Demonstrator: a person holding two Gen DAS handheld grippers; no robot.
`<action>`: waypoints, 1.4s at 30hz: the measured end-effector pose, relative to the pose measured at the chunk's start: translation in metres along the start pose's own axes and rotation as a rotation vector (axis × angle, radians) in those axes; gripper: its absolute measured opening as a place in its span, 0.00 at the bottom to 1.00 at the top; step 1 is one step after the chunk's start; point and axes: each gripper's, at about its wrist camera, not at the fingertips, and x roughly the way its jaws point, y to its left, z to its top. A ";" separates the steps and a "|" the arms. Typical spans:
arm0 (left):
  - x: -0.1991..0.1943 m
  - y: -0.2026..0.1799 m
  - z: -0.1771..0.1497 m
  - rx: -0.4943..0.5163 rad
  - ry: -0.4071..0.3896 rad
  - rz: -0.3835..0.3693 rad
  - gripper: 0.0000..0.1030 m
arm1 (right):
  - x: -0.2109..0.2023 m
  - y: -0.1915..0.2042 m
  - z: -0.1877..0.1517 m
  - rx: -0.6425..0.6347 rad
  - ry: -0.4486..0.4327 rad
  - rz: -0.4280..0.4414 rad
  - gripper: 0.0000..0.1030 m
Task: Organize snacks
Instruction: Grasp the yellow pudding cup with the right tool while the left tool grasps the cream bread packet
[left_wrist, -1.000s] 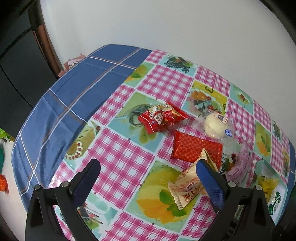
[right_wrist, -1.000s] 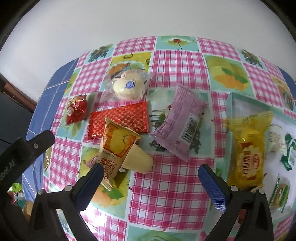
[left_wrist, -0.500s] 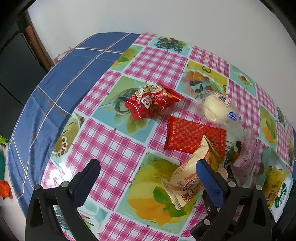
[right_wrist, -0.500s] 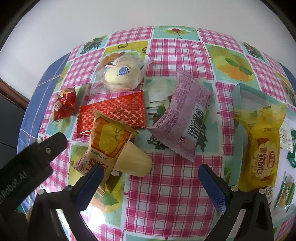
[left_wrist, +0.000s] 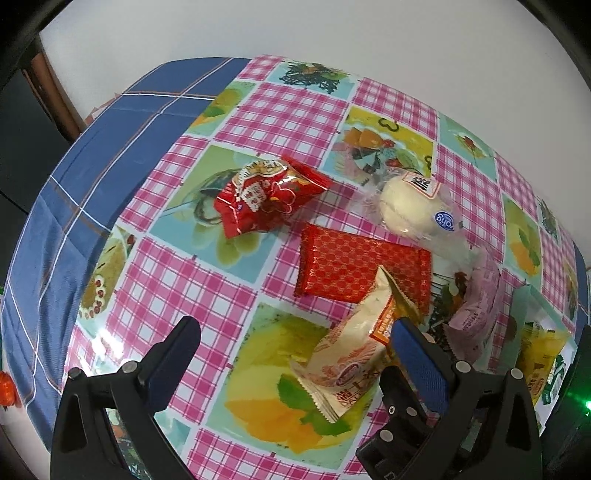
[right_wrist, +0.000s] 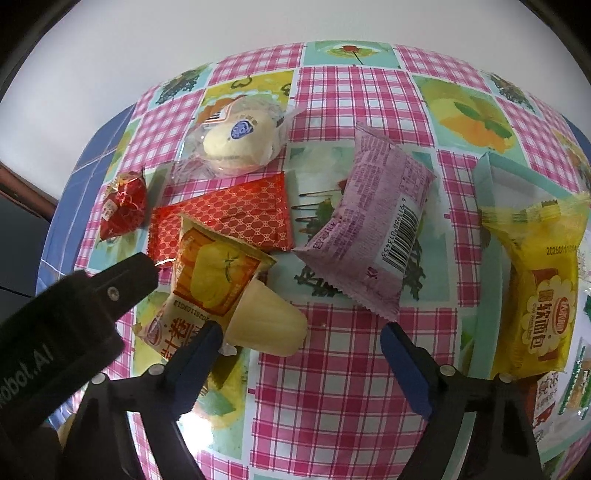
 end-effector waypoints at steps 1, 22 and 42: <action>0.000 -0.001 0.000 0.002 0.002 -0.004 1.00 | 0.001 0.000 0.000 -0.002 0.003 -0.003 0.81; 0.016 -0.027 -0.010 0.083 0.053 -0.068 0.81 | -0.009 -0.031 -0.002 0.003 0.012 -0.032 0.44; 0.024 -0.039 -0.015 0.113 0.070 -0.133 0.36 | -0.009 -0.025 -0.003 0.011 0.013 -0.038 0.42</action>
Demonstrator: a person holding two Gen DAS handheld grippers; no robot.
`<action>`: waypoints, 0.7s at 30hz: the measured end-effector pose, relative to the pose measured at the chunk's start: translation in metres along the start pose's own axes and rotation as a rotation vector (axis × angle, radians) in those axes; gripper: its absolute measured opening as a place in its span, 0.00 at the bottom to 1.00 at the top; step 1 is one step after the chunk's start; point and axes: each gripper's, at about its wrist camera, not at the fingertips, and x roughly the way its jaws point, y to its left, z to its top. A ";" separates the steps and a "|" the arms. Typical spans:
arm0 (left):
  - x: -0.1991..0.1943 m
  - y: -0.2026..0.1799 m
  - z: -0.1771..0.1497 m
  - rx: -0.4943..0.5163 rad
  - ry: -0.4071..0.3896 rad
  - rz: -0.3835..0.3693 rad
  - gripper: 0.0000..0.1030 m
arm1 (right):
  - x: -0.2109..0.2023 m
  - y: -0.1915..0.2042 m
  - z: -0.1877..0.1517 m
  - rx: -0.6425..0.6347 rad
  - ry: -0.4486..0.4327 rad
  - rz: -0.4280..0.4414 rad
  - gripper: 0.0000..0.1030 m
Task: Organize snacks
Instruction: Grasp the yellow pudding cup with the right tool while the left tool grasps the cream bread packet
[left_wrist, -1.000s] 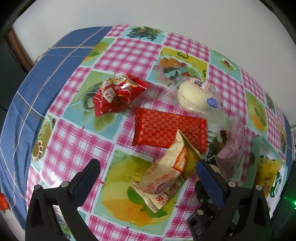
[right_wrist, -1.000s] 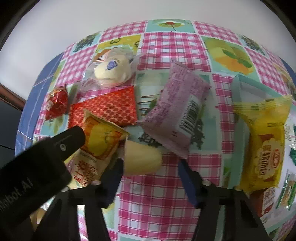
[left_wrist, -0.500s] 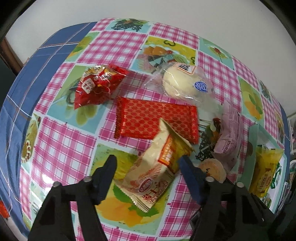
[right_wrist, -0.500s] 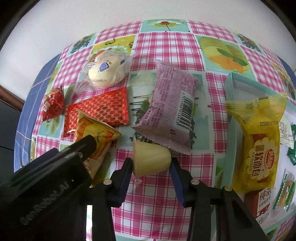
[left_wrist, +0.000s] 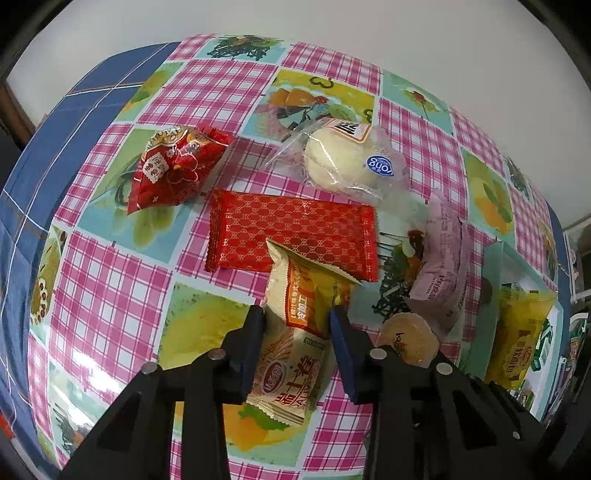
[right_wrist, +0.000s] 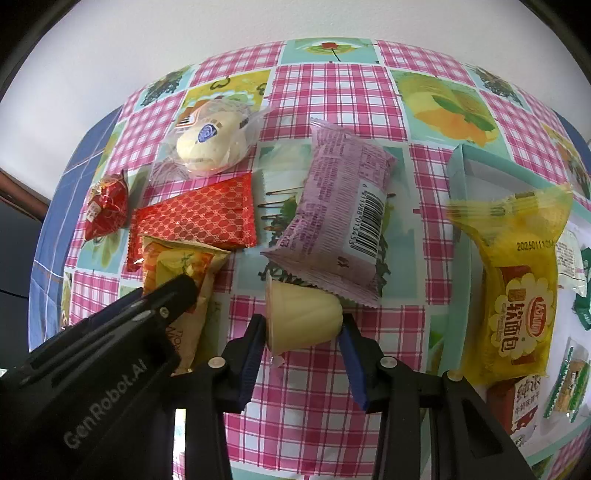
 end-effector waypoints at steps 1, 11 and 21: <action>0.000 0.000 0.000 -0.001 -0.001 -0.001 0.35 | -0.001 0.000 -0.001 0.002 0.001 0.000 0.41; -0.014 0.003 0.002 -0.004 -0.030 -0.028 0.15 | -0.016 -0.002 0.001 0.003 -0.008 0.026 0.38; -0.033 -0.002 0.004 0.005 -0.085 -0.038 0.06 | -0.039 -0.004 0.005 -0.002 -0.052 0.054 0.38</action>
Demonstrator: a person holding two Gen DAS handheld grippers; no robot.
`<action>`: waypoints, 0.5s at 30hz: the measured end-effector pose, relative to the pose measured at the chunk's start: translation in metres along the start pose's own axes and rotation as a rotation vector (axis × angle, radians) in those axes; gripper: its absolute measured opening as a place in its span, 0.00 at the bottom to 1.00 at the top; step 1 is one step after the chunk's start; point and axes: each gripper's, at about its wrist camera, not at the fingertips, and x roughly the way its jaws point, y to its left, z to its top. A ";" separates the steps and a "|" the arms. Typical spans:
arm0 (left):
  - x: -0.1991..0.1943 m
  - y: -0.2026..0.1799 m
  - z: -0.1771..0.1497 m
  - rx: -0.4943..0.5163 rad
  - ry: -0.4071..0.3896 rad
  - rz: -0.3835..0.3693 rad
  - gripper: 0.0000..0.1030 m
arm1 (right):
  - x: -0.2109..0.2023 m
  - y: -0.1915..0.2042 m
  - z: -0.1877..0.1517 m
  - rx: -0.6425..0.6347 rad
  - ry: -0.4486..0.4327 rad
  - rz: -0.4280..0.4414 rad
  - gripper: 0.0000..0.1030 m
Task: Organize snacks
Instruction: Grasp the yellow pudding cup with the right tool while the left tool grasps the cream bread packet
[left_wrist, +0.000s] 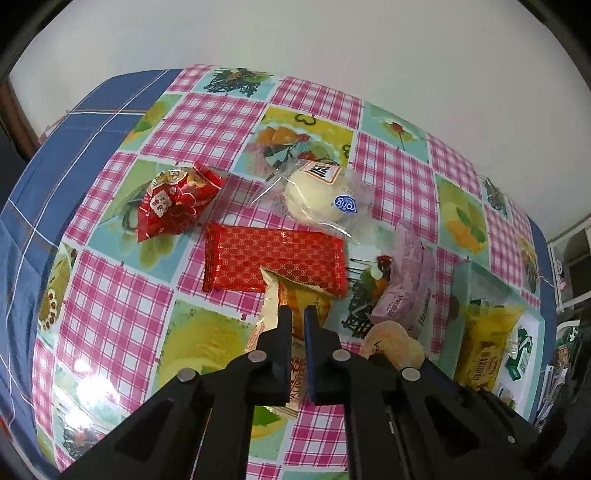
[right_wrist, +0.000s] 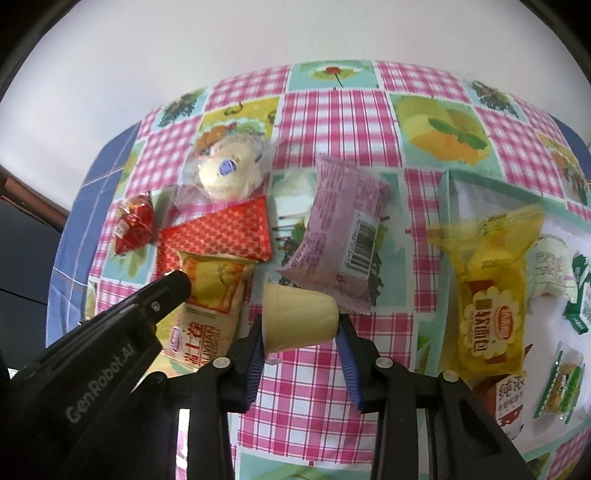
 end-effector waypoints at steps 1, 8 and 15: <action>0.001 0.000 -0.001 -0.001 0.004 0.003 0.06 | 0.000 0.000 0.000 0.000 -0.001 0.001 0.38; 0.019 0.004 -0.006 0.007 0.052 0.036 0.30 | 0.007 -0.003 -0.004 0.002 0.026 -0.001 0.38; 0.030 0.004 -0.011 0.003 0.069 0.034 0.30 | 0.022 -0.006 -0.009 0.005 0.063 -0.015 0.38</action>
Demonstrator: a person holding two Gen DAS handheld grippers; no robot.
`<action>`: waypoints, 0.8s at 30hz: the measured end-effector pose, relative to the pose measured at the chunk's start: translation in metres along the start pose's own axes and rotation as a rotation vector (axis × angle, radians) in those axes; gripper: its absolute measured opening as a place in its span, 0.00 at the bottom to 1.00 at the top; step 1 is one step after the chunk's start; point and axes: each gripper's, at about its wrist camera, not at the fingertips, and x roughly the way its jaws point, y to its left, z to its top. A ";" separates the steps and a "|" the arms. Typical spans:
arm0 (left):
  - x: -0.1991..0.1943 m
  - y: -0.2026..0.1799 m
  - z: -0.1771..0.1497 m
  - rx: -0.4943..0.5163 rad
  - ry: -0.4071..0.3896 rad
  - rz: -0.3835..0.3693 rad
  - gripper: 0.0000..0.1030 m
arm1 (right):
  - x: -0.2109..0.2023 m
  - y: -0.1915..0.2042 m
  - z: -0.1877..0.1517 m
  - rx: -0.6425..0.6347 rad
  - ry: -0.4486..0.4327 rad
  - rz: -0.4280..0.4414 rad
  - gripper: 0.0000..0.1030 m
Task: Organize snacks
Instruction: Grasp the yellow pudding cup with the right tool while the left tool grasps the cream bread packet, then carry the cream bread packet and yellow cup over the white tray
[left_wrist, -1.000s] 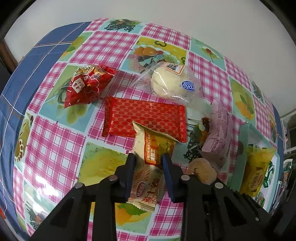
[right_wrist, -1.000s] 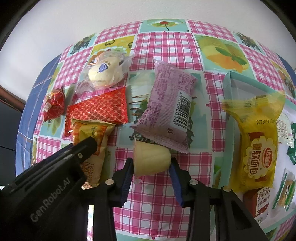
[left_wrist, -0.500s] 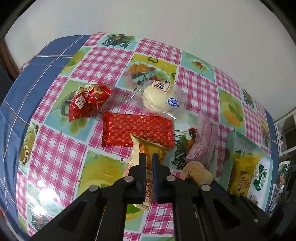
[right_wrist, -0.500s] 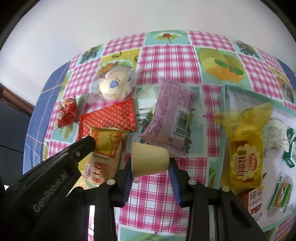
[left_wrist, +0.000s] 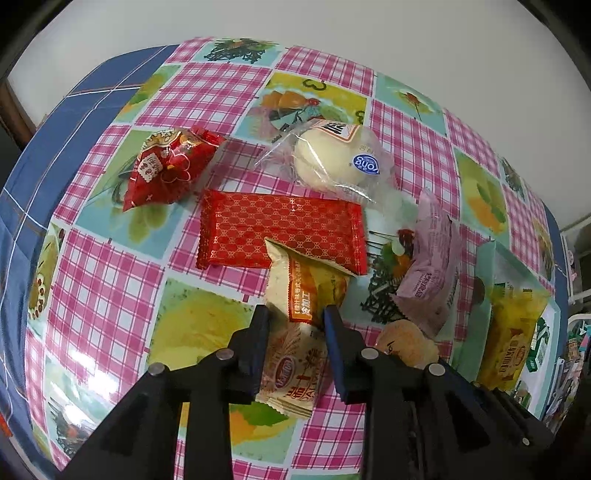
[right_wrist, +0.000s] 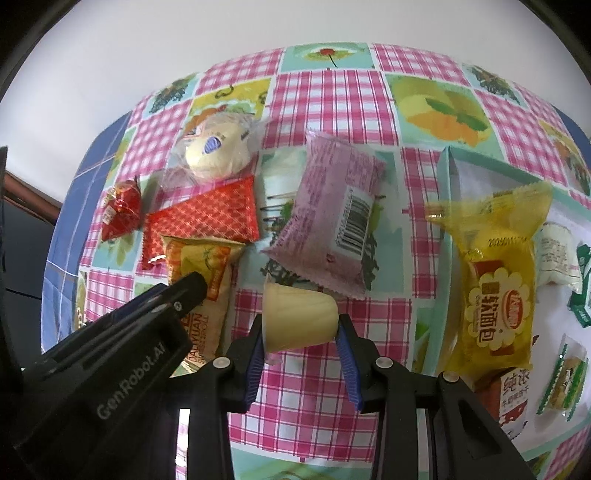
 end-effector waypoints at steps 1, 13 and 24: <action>0.000 -0.001 -0.001 0.001 -0.002 0.002 0.32 | 0.002 0.001 0.001 0.000 0.003 -0.002 0.38; 0.019 0.000 -0.007 -0.045 0.028 -0.018 0.46 | 0.007 0.001 -0.003 -0.011 0.014 -0.006 0.38; 0.021 -0.004 -0.003 -0.056 0.014 0.003 0.40 | 0.009 -0.002 -0.005 -0.003 0.018 0.006 0.38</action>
